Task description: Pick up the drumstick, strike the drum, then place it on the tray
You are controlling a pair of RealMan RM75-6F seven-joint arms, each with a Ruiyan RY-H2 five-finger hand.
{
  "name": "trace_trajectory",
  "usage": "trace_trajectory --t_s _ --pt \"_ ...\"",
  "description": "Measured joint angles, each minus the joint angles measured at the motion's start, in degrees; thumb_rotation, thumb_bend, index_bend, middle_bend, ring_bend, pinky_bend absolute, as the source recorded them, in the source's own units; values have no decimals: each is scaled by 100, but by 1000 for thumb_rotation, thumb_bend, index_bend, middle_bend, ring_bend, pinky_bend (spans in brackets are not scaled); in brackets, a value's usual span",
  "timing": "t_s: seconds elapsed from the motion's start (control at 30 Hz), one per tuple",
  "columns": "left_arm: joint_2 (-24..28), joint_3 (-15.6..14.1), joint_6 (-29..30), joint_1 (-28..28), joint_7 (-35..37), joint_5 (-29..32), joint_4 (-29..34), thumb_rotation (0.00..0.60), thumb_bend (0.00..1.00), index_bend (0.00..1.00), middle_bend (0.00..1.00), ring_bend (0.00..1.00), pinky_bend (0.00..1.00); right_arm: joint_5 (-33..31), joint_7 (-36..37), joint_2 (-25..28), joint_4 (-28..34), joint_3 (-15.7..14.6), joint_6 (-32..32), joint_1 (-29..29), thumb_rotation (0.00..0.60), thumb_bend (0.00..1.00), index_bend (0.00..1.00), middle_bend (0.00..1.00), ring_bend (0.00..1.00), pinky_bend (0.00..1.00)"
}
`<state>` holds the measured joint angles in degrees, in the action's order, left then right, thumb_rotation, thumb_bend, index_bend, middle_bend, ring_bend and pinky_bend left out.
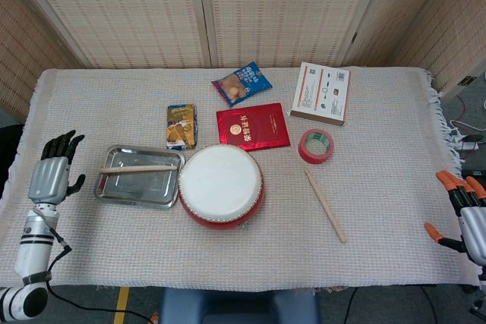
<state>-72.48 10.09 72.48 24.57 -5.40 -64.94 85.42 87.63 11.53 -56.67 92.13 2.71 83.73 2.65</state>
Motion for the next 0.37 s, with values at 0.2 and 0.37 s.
trace_trajectory --t_s 0.2,0.37 --pt "262 -357 855 -781 -218 -267 867 600 313 123 26 0 46 95 -28 -108 -60 0 90 19 600 245 0 50 0 0" --pt "225 -570 1417 -1176 -371 -626 1100 600 312 122 26 0 44 100 -203 -200 -23 -8 174 -15 600 246 0 50 0 0"
